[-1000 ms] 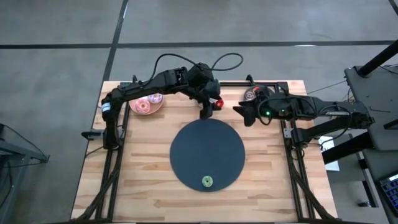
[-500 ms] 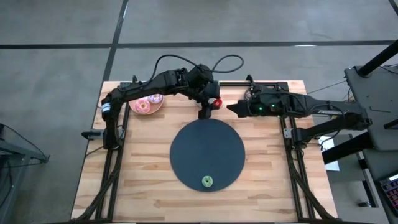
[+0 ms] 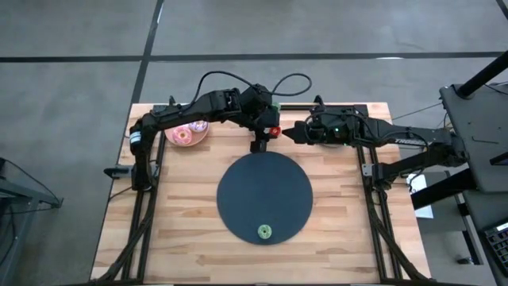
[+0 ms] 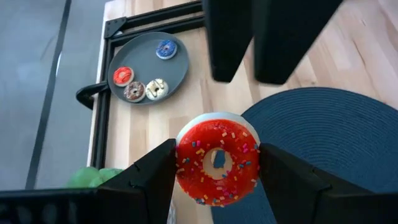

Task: Pick & Place donuts
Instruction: Put the small red donut on the gray plate

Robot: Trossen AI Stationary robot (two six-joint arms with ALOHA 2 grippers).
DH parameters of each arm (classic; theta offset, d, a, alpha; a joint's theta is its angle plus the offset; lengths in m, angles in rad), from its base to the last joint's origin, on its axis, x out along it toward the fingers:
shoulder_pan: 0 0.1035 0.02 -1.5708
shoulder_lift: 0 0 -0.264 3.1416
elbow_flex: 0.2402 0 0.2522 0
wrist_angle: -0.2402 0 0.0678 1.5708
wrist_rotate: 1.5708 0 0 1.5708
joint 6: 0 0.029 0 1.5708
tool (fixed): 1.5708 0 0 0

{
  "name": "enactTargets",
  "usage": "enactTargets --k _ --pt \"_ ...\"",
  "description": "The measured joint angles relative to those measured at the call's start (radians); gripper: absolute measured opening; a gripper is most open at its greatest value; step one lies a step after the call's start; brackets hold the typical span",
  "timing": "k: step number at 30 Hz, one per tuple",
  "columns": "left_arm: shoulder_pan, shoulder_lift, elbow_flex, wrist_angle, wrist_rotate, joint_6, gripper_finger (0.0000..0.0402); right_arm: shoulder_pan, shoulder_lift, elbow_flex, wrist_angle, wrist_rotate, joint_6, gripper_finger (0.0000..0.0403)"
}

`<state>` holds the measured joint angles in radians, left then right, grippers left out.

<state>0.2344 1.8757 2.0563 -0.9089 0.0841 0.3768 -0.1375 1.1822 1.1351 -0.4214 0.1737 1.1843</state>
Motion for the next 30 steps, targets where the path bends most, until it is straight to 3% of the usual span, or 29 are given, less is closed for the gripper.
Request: enactTargets --k 30 --pt "0.000 0.000 0.000 -0.008 0.000 0.040 0.0193 -0.030 0.065 -0.035 0.101 -0.015 0.053 0.0230"
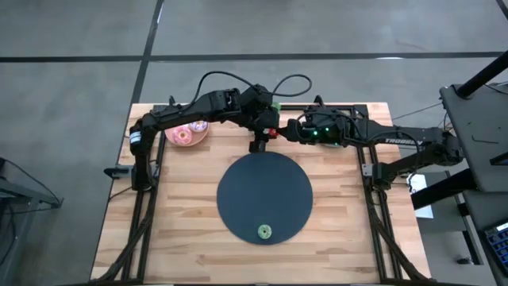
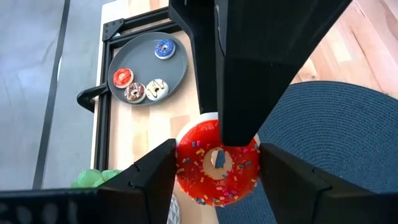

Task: Pick & Place donuts
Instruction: Put the small red donut on the gray plate

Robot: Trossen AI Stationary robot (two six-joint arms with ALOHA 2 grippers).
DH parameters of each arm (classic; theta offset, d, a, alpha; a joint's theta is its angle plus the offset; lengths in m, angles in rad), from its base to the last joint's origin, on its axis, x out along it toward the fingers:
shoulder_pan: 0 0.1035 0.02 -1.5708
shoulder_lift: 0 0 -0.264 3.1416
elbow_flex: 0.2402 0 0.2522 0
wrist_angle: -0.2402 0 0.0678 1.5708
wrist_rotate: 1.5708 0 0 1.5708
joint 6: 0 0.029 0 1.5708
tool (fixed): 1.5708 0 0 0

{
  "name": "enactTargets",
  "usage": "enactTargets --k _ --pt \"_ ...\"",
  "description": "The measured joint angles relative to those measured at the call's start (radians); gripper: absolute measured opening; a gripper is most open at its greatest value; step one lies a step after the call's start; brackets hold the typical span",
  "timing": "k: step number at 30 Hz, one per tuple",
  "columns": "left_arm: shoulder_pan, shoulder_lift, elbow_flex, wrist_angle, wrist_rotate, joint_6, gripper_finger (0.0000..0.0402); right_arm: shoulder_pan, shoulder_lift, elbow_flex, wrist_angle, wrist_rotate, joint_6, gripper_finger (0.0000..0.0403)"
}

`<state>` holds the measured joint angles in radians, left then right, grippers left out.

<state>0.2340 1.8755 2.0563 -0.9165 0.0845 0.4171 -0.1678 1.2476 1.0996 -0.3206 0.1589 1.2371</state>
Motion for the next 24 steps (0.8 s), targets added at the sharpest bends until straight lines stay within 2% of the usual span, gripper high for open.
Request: enactTargets --k 8,16,24 --pt "0.000 0.000 0.000 0.000 0.000 0.000 0.0193 -0.015 0.000 -0.010 0.062 -0.003 -0.003 0.0223" --pt "0.000 0.000 0.000 0.000 0.000 0.000 0.0193 -0.016 0.000 -0.010 0.066 -0.024 0.008 0.0222" --pt "0.000 0.000 0.000 0.000 0.000 -0.001 0.0193 -0.016 0.000 -0.010 0.066 -0.036 0.017 0.0205"
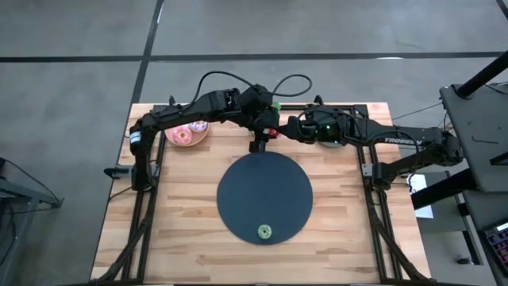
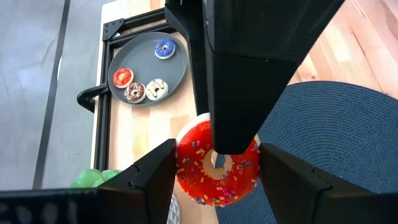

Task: Pick & Place donuts
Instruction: Put the small red donut on the gray plate

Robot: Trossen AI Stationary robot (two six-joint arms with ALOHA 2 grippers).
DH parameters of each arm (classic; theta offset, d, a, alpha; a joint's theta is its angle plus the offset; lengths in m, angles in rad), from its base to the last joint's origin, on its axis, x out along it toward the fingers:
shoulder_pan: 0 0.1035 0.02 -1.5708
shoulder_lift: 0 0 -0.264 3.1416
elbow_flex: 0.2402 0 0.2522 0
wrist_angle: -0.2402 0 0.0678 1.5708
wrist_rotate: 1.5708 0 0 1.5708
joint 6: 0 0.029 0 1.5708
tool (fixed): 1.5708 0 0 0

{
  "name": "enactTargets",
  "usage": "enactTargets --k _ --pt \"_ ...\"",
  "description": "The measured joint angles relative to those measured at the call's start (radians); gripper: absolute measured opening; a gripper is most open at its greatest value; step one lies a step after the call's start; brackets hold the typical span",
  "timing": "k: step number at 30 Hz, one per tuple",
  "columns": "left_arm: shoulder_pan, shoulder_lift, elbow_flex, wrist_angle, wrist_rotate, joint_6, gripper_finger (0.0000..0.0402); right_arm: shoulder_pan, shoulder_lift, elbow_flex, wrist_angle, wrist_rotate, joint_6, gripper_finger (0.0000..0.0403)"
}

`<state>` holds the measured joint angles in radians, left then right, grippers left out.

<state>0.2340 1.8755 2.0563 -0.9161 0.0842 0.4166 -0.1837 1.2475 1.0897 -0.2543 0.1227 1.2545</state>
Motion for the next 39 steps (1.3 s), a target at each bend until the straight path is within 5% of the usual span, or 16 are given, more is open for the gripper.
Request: enactTargets --k 39 --pt "0.000 0.000 0.000 -0.001 0.000 -0.001 0.0193 0.000 0.000 -0.011 -0.031 -0.044 0.003 0.0108"
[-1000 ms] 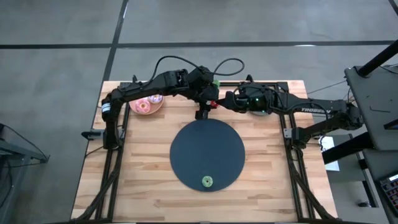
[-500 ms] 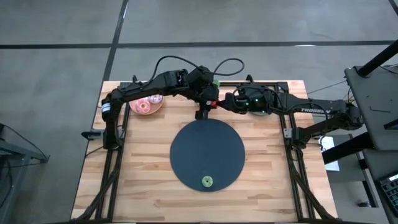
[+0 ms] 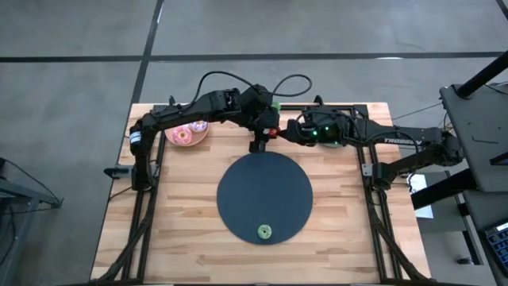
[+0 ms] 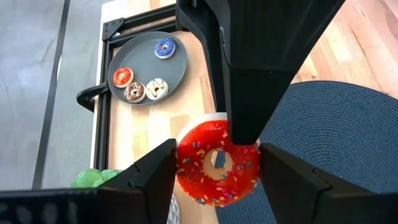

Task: Pick & Place donuts
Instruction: Put the small red donut on the gray plate

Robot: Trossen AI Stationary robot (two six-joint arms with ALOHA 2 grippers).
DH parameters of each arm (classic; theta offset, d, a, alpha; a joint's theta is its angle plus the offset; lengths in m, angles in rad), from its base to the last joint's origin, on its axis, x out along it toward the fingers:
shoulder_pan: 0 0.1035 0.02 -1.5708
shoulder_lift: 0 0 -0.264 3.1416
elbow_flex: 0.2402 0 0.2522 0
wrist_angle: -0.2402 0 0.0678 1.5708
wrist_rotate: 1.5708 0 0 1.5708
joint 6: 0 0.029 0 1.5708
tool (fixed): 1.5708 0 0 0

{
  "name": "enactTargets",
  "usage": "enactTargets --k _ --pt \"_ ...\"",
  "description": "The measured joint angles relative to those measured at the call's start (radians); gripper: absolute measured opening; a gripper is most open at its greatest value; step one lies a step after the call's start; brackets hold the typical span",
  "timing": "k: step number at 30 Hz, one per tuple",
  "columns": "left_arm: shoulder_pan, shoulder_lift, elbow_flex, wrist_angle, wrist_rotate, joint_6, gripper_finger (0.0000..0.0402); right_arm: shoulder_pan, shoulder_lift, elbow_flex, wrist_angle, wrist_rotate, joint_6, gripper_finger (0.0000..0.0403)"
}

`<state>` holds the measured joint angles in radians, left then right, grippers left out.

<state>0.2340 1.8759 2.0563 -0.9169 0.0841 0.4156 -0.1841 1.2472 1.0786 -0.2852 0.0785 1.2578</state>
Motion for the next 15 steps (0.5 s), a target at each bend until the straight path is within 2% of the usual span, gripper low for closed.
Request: enactTargets --k 15 --pt "0.000 0.000 0.000 0.000 0.000 0.000 0.0193 0.000 0.000 0.000 -0.002 0.007 -0.017 0.0070"
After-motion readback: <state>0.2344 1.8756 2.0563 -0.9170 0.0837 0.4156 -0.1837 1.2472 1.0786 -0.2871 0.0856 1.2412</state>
